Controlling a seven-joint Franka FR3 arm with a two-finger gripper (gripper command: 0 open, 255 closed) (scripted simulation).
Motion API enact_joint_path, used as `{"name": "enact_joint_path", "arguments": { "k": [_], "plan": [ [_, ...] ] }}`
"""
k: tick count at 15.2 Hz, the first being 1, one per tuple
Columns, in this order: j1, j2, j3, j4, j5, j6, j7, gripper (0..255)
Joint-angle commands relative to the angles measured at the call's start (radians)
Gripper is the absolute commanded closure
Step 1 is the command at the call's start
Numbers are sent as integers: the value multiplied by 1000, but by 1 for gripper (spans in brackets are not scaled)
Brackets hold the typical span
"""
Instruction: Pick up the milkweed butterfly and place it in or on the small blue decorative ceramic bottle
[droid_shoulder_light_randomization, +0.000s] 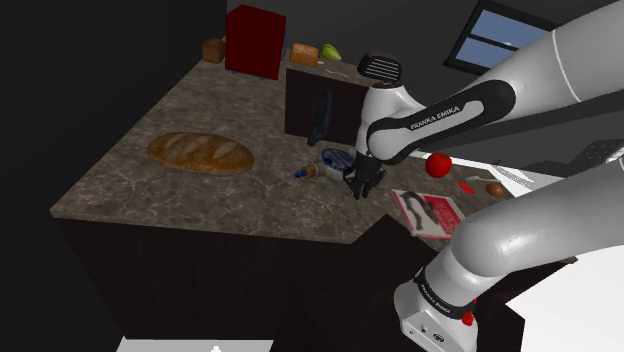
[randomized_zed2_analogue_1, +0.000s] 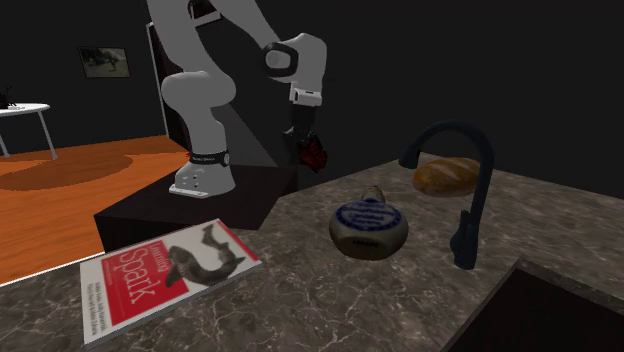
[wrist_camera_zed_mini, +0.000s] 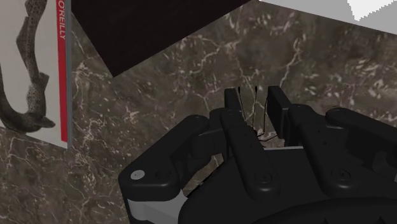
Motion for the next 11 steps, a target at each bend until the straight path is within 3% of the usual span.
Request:
{"name": "enact_joint_path", "arguments": {
  "k": [1, 11],
  "plan": [
    [5, -26, -3, 12, 8, -38, -9, 255],
    [19, -140, -17, 77, 32, -215, -44, 255]
  ]
}}
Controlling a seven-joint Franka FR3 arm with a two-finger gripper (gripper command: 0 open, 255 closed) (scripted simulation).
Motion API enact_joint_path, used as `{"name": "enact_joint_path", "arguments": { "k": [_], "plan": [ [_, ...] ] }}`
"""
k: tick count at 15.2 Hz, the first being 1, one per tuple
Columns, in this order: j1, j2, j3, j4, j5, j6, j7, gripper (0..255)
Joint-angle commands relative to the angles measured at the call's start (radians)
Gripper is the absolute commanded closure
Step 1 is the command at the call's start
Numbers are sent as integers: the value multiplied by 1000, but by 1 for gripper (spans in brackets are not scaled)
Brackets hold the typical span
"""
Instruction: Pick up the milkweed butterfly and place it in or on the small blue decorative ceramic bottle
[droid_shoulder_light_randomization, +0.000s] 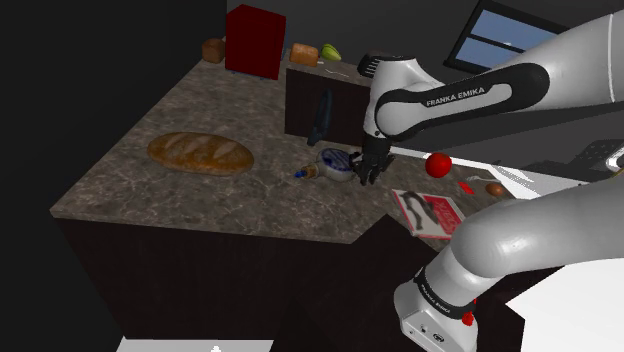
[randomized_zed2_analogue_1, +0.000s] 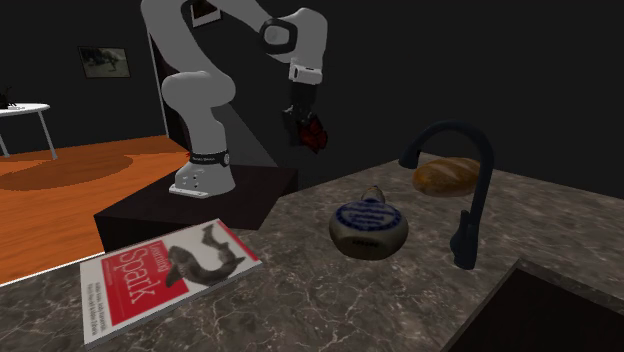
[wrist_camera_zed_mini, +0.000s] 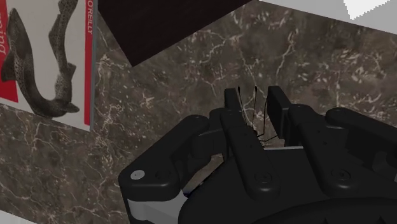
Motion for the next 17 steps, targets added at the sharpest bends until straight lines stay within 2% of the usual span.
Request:
{"name": "enact_joint_path", "arguments": {
  "k": [1, 8, 17],
  "plan": [
    [3, -20, -1, 16, 5, -36, -4, 255],
    [7, -71, -8, 74, 11, -144, -22, 255],
    [-74, 298, -56, 357, -71, -50, -77, 255]
  ]
}}
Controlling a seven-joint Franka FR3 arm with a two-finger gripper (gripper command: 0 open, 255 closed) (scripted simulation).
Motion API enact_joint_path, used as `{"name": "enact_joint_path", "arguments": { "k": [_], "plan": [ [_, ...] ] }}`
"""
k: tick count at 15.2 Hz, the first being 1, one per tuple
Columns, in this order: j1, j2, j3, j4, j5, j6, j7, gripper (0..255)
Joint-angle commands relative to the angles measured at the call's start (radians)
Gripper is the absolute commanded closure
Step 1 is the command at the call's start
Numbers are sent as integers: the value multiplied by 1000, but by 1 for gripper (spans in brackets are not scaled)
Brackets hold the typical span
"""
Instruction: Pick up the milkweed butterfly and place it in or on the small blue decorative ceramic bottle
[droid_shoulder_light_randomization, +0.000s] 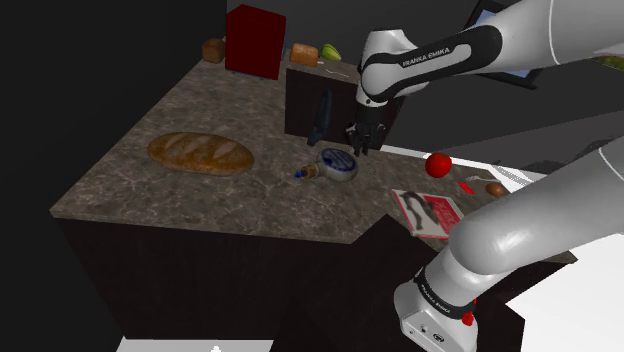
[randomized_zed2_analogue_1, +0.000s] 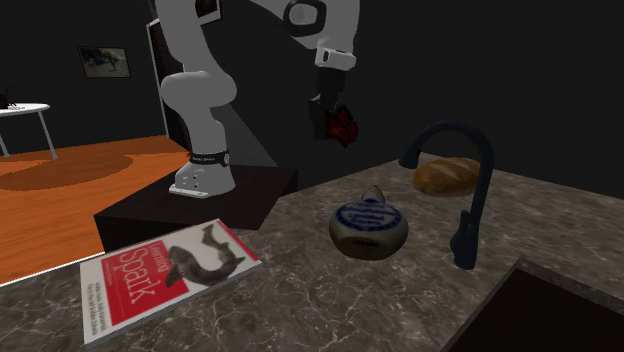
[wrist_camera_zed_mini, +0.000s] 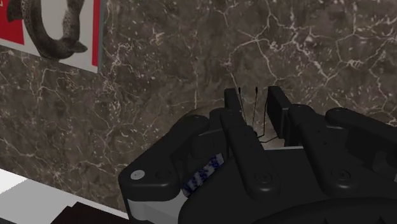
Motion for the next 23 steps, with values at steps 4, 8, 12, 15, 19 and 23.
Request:
{"name": "enact_joint_path", "arguments": {
  "k": [4, 8, 12, 15, 19, 23],
  "plan": [
    [-30, 199, -25, 192, -31, 12, -34, 255],
    [-46, 347, -40, 359, -43, -3, -60, 255],
    [-52, 436, -48, 441, -50, 6, -69, 255],
    [-53, 456, -49, 424, -55, 41, -62, 255],
    [-53, 482, -50, 406, -62, 85, -52, 255],
    [-53, 482, -50, 406, -62, 85, -52, 255]
  ]
}}
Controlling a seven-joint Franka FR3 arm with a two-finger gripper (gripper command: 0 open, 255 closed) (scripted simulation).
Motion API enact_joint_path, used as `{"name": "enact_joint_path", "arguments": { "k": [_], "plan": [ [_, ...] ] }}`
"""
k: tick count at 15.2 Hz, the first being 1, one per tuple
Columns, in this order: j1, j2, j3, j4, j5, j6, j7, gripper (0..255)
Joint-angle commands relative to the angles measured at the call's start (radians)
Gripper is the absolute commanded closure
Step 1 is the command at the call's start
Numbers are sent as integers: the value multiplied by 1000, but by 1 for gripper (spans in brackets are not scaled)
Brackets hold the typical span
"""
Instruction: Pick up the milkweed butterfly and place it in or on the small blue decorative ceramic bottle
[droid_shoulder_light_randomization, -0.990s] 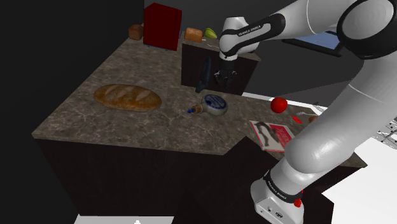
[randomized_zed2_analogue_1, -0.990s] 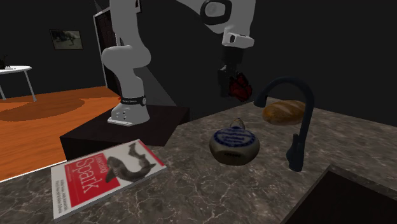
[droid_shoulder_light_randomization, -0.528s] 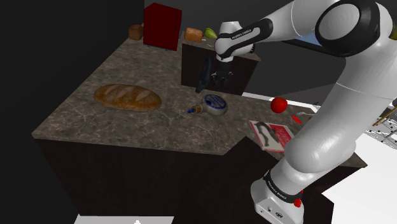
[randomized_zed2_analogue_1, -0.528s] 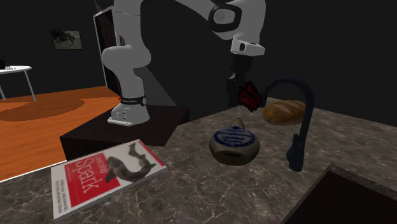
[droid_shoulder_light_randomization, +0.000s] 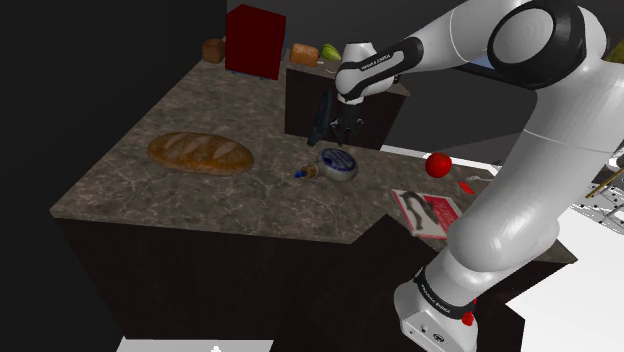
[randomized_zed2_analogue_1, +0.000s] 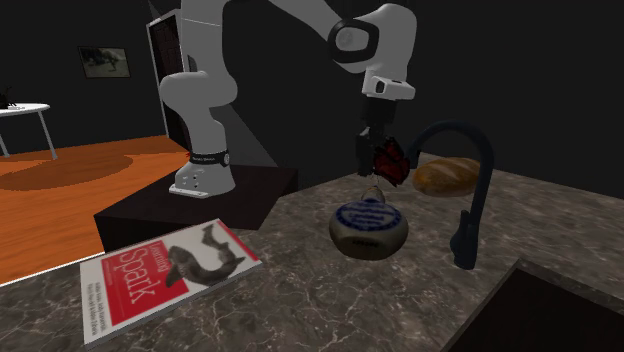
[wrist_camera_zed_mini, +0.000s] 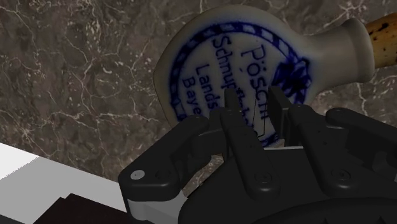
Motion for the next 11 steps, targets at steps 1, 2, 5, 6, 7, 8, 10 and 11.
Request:
{"name": "enact_joint_path", "arguments": {
  "k": [1, 2, 5, 6, 7, 8, 10, 11],
  "plan": [
    [0, 0, 0, 0, 0, 1, 0, 255],
    [0, 0, 0, 0, 0, 1, 0, 255],
    [0, 0, 0, 0, 0, 1, 0, 0],
    [0, 0, 0, 0, 0, 1, 0, 0],
    [0, 0, 0, 0, 0, 1, 0, 0],
    [0, 0, 0, 0, 0, 1, 0, 0],
    [0, 0, 0, 0, 0, 1, 0, 0],
    [2, -14, 3, 16, 5, -30, -3, 0]
  ]
}}
